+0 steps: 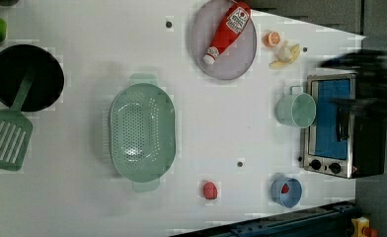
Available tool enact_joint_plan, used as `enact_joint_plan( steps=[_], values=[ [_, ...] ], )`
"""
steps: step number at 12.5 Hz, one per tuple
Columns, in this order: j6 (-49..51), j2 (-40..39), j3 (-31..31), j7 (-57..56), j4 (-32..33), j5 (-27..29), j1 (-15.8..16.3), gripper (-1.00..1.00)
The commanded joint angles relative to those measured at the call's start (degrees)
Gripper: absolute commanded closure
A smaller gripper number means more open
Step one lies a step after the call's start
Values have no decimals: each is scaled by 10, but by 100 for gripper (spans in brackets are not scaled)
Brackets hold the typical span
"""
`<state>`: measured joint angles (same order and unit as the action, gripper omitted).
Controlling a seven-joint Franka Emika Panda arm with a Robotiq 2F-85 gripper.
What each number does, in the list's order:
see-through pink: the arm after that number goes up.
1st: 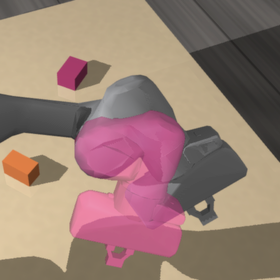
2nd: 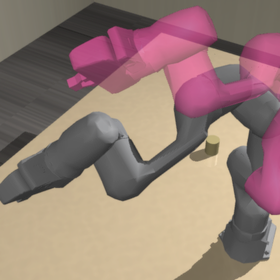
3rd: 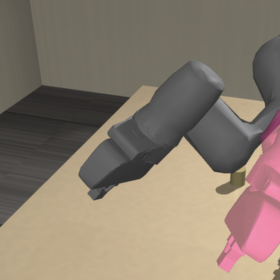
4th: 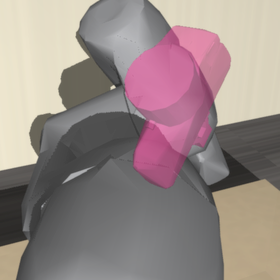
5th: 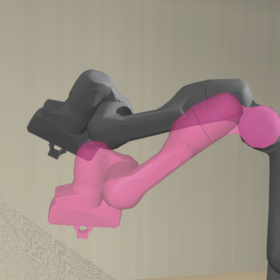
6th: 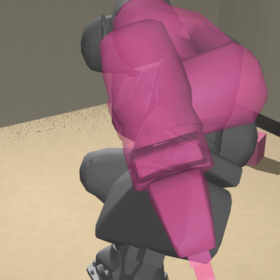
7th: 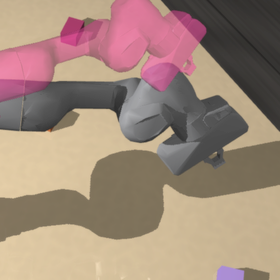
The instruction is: Drag strainer right to left.
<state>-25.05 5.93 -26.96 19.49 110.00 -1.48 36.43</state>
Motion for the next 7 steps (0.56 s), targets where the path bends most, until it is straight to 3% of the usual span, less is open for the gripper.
enact_joint_plan(
  steps=[1,3,7],
  values=[
    [104,35,-61,-165,22,-34,-16,-100],
    [149,71,-80,-165,21,-41,-18,-100],
    [162,113,-85,-174,25,-130,-19,-100]
  ],
)
